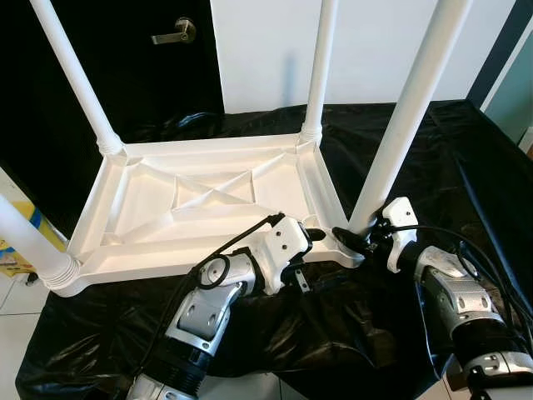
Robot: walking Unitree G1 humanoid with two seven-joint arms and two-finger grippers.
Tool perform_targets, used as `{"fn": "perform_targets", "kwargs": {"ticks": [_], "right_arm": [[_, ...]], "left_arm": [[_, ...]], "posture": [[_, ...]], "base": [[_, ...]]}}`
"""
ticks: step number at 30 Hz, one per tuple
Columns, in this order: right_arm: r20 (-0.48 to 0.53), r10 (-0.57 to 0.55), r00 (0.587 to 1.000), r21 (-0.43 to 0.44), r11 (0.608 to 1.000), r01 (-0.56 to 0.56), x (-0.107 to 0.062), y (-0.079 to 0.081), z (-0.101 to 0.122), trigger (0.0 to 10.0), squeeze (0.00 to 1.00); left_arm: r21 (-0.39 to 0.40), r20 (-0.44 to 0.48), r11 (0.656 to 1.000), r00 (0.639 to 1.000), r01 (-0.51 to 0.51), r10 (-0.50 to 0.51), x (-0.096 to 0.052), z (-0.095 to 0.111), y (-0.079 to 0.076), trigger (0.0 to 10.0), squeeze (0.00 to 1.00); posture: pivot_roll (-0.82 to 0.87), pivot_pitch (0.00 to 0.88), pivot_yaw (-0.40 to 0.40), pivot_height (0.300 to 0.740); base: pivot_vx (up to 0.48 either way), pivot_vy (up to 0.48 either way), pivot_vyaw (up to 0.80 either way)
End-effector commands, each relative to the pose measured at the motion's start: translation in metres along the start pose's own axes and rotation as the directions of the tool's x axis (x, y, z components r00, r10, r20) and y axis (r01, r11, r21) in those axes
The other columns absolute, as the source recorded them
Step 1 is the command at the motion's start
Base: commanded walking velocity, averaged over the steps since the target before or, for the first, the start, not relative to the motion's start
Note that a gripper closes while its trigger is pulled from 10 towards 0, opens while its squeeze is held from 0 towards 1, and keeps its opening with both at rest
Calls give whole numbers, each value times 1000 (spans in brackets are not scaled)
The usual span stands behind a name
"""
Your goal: Building children table
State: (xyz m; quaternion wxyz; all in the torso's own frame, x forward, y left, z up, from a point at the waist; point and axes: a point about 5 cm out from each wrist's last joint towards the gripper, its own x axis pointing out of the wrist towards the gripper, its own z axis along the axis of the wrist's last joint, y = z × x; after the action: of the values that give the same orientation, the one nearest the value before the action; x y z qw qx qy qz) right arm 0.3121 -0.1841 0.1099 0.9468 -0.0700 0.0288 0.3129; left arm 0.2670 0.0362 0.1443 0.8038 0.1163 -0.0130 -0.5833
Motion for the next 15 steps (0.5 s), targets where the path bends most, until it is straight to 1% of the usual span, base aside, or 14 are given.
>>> {"fn": "perform_targets", "kwargs": {"ticks": [1,3,7,9,10,11,13,14,15], "right_arm": [[-84,-66,994,-13,998,65,-2,4,-16,10000,0],[-86,-106,991,-20,994,104,-2,5,-17,10000,0],[-84,-110,990,-20,994,108,-2,5,-17,10000,0],[-81,-260,962,47,963,264,-4,14,-20,10000,0],[-97,-374,922,96,919,383,-5,22,-23,10000,0],[-97,-374,922,96,919,383,-5,22,-23,10000,0],[-100,-443,891,108,885,453,-4,26,-24,10000,0],[-100,-443,891,108,885,453,-4,26,-24,10000,0],[-99,-470,877,109,871,479,-3,28,-24,10000,0]], "left_arm": [[-3,-20,996,996,-88,88,1,-4,3,10000,0],[-3,-20,996,996,-88,88,1,-4,3,10000,0],[-3,-20,996,996,-88,88,1,-4,2,10000,0],[-3,-21,996,996,-88,88,0,-4,2,10000,0],[-2,-18,996,996,-87,87,0,-4,2,10000,0],[-2,-18,996,996,-87,87,0,-4,2,10000,0],[-2,-15,996,996,-86,85,2,-3,2,10000,0],[-2,-15,996,996,-86,85,2,-3,2,10000,0],[-2,-14,996,996,-85,84,2,-3,2,10000,0]], "posture": [[-120,0,-11,740],[-120,0,-11,740],[-119,0,-11,740],[-121,0,-13,740],[-127,0,-9,740],[-127,0,-9,740],[-130,0,-8,740],[-130,0,-8,740],[-130,0,-8,740]], "base": [[0,0,0],[0,0,0],[0,0,0],[0,0,0],[0,0,0],[0,0,0],[0,0,0],[0,0,0],[0,0,0]]}}
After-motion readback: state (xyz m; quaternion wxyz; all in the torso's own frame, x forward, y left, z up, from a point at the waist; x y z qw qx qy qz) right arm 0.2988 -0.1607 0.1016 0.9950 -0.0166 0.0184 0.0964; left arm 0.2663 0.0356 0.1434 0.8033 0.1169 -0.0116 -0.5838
